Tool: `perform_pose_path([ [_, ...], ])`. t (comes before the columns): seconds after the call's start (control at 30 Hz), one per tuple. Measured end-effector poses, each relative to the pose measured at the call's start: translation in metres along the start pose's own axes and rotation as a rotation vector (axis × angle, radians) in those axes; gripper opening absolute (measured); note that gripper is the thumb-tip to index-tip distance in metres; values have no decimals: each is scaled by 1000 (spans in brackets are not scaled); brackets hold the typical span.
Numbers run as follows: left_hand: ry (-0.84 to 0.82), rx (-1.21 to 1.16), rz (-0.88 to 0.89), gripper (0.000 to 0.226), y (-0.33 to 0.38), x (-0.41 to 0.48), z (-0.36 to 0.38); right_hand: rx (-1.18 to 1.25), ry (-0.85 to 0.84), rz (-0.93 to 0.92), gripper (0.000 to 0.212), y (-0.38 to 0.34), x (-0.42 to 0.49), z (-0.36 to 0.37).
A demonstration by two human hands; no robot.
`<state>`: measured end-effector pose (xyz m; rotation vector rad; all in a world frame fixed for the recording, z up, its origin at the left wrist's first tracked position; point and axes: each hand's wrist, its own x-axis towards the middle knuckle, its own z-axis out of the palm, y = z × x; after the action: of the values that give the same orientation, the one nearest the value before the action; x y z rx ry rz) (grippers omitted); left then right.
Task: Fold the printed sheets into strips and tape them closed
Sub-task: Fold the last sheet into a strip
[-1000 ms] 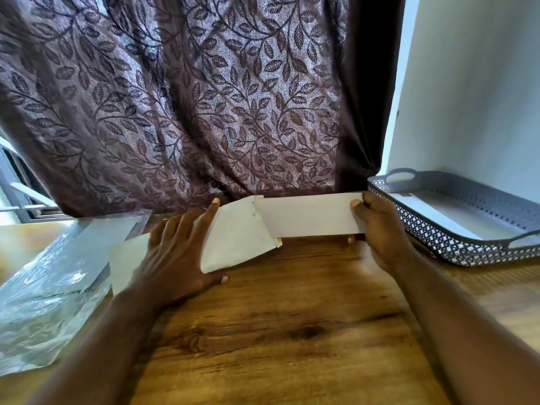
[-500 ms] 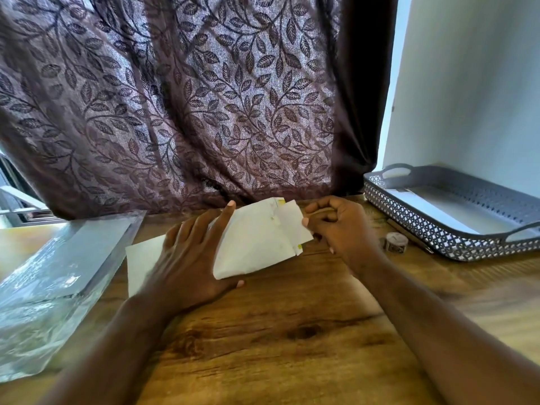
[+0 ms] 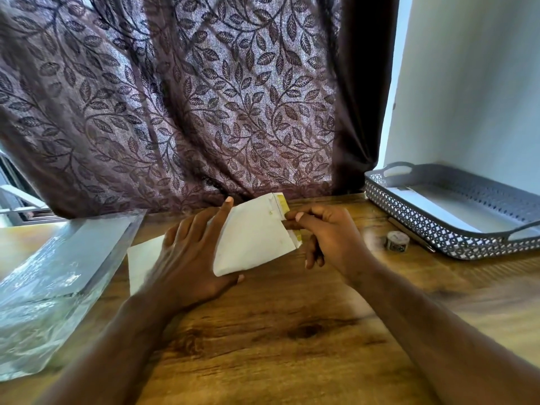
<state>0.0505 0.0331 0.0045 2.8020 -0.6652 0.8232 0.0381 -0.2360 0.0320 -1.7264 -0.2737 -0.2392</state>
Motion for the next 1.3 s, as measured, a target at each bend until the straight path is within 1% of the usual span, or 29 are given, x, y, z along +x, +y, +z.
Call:
perform_pose_path([
  [0.07, 1, 2, -2, 132, 1, 0, -1, 41, -67, -6, 28, 0, -3, 0],
  [0.17, 13, 14, 24, 130, 4, -2, 0, 65, -242, 20, 38, 1, -7, 4],
  [0.27, 2, 20, 46, 129, 8, -2, 1, 27, -372, 55, 30, 3, -8, 6],
  [0.33, -7, 20, 42, 130, 8, -2, 0, 10, -386, 59, 30, 4, -7, 5],
  [0.4, -7, 20, 32, 130, 7, -2, -1, 46, -365, 71, 34, 4, -5, 1],
  [0.47, -10, 18, 29, 130, 8, -2, -1, 76, -357, 61, 33, 5, -3, -3],
  [0.53, -18, 13, 36, 130, 9, -2, -1, 86, -374, 50, 33, 6, -3, -4],
  [0.67, -35, 13, 65, 128, 10, -2, -1, 58, -422, 62, 41, 8, -4, 0],
  [0.7, -37, 10, 66, 129, 10, -2, -1, 65, -424, 68, 40, 8, -3, -1],
  [0.77, -40, -10, 52, 130, 10, -2, -2, 91, -371, 54, 28, 5, -1, -5],
  [0.83, -48, -36, 29, 131, 10, -2, -4, 115, -205, 20, 18, 3, 2, -10],
  [0.9, -65, -61, 12, 132, 11, -2, -4, 169, 12, 9, 18, 3, 4, -14],
  [0.93, -72, -73, 4, 133, 12, -3, -4, 205, 86, 24, 19, 4, 5, -15],
  [0.97, -78, -83, -2, 133, 12, -2, -4, 227, 113, 61, 21, 6, 6, -14],
  [1.0, -81, -87, -7, 134, 13, -2, -5, 234, 89, 123, 29, 7, 6, -11],
  [1.07, -85, -88, -14, 136, 16, -2, -5, 265, -32, 260, 47, 11, 6, -3],
  [1.1, -91, -91, -20, 137, 17, -2, -5, 293, -86, 304, 52, 12, 5, 2],
  [1.13, -105, -95, -28, 138, 18, -2, -4, 310, -118, 321, 53, 14, 5, 6],
  [1.2, -141, -118, -55, 138, 20, -2, -5, 292, -122, 315, 50, 17, 7, 10],
  [1.3, -179, -173, -135, 127, 19, 0, -5, 256, -54, 315, 42, 23, 11, 6],
])
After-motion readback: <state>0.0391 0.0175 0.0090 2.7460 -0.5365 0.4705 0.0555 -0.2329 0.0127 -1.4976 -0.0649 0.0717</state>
